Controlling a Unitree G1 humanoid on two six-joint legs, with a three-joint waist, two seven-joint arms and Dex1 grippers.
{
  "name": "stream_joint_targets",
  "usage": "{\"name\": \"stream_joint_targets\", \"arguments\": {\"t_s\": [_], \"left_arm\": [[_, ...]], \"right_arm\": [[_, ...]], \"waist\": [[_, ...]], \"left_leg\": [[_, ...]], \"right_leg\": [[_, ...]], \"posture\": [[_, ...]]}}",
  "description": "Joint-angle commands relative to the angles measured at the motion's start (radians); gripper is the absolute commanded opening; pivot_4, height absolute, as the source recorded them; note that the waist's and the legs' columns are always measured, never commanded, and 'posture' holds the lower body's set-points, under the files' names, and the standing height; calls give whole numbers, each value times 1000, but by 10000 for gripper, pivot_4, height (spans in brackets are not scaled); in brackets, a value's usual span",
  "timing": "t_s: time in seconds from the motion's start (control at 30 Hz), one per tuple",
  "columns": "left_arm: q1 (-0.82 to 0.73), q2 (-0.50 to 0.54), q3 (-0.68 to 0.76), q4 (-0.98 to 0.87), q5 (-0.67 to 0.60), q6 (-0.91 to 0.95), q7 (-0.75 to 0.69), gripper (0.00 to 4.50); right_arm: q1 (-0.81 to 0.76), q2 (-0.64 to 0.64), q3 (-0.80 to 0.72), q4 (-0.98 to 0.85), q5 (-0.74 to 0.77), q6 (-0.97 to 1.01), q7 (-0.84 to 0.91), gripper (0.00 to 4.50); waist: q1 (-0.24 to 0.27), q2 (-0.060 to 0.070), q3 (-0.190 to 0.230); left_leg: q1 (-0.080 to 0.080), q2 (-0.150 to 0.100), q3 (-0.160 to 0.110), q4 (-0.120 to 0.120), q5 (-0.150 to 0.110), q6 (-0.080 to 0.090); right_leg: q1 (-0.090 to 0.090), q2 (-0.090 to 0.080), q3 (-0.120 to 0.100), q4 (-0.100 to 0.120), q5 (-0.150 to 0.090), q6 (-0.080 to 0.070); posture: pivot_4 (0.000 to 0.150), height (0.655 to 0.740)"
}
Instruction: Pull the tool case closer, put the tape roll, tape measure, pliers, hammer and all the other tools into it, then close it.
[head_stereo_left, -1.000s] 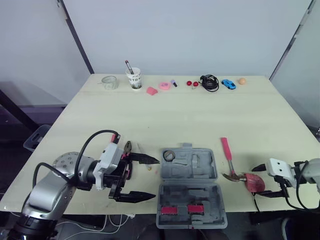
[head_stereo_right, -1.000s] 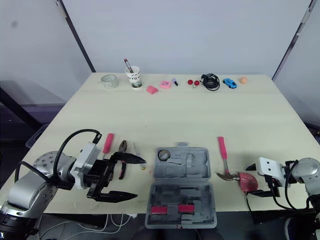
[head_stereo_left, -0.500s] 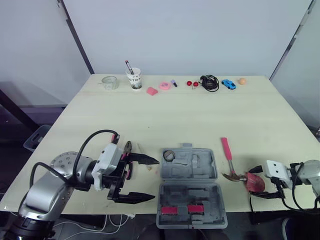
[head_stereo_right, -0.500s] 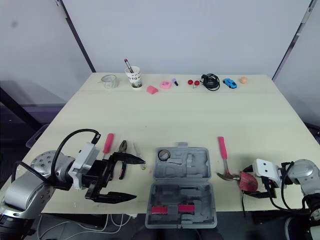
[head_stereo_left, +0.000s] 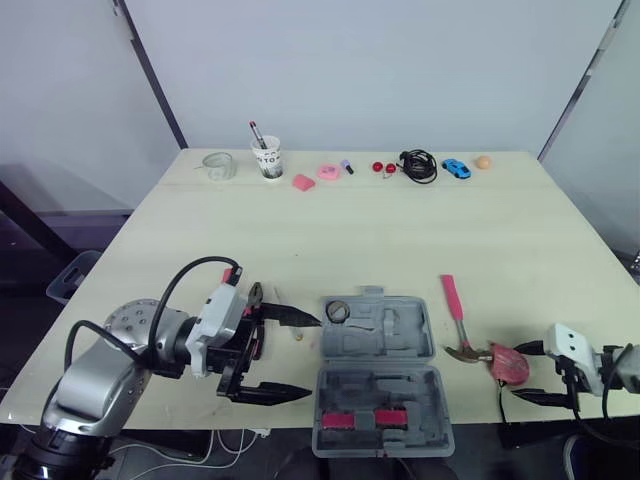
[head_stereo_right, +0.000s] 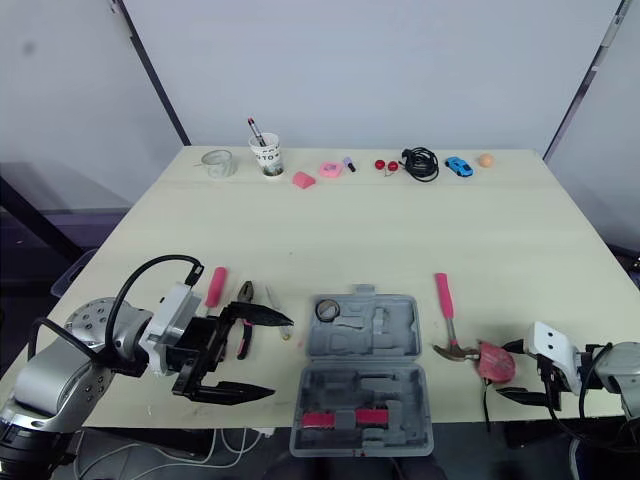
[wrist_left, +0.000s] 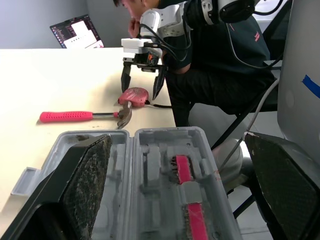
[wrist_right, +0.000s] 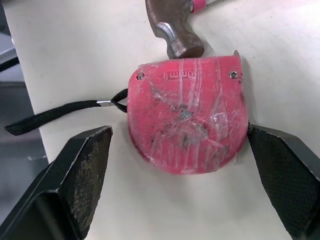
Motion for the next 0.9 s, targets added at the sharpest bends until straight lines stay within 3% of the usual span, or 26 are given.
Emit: {"name": "stream_joint_targets", "arguments": {"t_s": [0.03,0.67,0.83,0.9], "left_arm": [[-13,-1,1,-4,-4,-5,-11,45000],[-19,1,2,-10,-6,3,-12,45000],[-18,0,0,-13,-7,6,-10,45000],[-18,1,1,-12,-8,7,-11,45000]], "right_arm": [[14,6,-43,-36,33,10,-22,44677],[44,51,-61,-35,31,-45,-75,44677],[44,56,-62,-41,31,-34,-88,29338],[44,53,-60,-39,27,-38,-91,29046]], "waist": [[0,0,0],[1,0,0],[1,0,0],[0,0,0]], "left_leg": [[0,0,0,0,0,0],[0,0,0,0,0,0],[0,0,0,0,0,0],[0,0,0,0,0,0]], "right_leg": [[0,0,0,0,0,0],[0,0,0,0,0,0],[0,0,0,0,0,0],[0,0,0,0,0,0]], "posture": [[1500,7400],[1500,7400],[1500,7400],[1500,7400]]}}
